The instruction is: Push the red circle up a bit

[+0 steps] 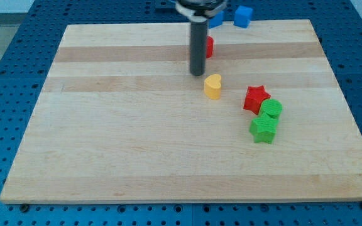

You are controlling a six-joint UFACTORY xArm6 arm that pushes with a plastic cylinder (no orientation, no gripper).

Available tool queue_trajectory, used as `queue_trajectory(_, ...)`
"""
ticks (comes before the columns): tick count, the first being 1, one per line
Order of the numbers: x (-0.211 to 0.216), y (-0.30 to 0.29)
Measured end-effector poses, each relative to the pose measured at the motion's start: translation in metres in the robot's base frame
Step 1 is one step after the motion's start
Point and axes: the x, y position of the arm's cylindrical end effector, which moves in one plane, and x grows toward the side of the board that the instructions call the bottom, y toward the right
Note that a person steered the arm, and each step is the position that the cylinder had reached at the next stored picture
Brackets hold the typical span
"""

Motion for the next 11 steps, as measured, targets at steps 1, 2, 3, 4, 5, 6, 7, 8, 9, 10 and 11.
queue_trajectory(1, -0.025, -0.016)
queue_trajectory(2, -0.038, -0.007)
queue_trajectory(3, -0.051, 0.007)
queue_trajectory(4, -0.045, 0.014)
queue_trajectory(5, -0.029, 0.014)
queue_trajectory(6, -0.018, 0.014)
queue_trajectory(7, -0.022, 0.014)
queue_trajectory(8, -0.029, 0.020)
queue_trajectory(9, -0.049, 0.030)
queue_trajectory(10, -0.062, 0.032)
queue_trajectory(11, -0.070, 0.037)
